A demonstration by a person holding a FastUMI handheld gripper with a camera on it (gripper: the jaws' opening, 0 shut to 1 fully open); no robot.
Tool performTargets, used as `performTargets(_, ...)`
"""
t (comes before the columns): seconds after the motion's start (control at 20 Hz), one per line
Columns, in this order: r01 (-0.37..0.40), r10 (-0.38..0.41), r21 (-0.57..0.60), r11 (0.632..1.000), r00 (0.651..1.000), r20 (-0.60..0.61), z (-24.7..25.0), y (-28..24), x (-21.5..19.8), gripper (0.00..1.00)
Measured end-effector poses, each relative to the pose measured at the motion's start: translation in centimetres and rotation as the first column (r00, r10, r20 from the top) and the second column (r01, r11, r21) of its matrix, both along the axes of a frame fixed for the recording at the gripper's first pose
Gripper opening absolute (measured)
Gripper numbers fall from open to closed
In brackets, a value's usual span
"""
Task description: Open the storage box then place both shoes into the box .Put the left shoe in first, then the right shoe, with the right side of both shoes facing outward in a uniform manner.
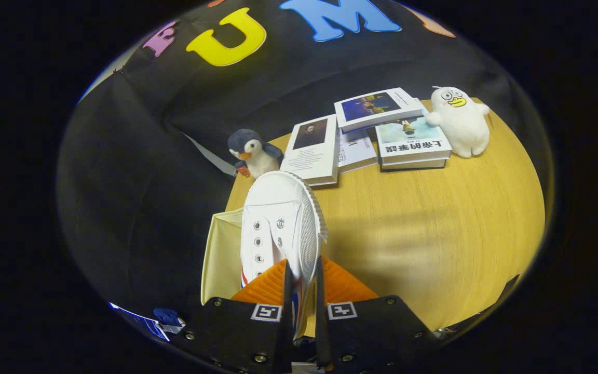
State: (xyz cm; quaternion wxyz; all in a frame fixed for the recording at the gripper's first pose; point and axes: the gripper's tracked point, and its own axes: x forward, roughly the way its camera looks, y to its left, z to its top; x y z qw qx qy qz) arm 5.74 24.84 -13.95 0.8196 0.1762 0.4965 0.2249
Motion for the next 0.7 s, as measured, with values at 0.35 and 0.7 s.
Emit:
performTargets(0.35,-0.085,0.085,-0.022,0.996,0.996,-0.003,-0.6,7.3,-0.7,0.18)
performTargets(0.7,-0.128,0.125,-0.178,0.976,0.992,-0.031,-5.4,9.6,-1.4,0.18)
